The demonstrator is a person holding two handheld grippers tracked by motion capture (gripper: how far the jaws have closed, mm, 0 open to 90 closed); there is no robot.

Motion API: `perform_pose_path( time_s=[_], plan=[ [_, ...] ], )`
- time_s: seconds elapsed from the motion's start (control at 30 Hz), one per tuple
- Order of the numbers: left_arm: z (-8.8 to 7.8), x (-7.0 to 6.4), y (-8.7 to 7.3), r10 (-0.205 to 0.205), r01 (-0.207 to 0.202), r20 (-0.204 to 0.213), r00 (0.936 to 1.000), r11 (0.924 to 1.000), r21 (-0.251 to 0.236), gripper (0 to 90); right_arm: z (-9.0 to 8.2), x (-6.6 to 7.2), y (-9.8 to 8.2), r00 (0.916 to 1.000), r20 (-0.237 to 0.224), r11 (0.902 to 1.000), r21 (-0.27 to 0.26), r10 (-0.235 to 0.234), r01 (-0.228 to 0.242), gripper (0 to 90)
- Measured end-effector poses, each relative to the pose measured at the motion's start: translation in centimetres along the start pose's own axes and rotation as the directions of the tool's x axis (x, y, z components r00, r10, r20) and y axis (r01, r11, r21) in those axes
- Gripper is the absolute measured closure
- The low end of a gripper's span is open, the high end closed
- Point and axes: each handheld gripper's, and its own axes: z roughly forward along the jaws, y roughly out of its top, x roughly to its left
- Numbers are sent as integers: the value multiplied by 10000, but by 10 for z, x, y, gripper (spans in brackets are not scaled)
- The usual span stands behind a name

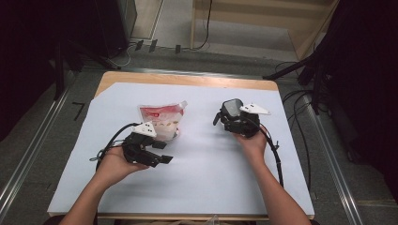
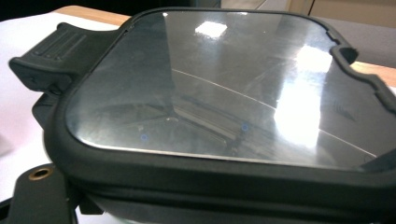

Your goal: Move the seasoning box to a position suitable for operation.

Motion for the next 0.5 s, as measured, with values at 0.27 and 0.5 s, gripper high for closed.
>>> perform_pose_path(
  time_s=[0.27,0.5],
  plan=[
    [2,-1,3,-108,108,45,9999,9999,-58,395,-15,11,1,9987,-419,9990,324,-293,307,147],
    [5,0,6,-158,162,224,9996,9998,-153,392,-30,25,0,9964,-768,9980,504,-350,389,148]
  ],
)
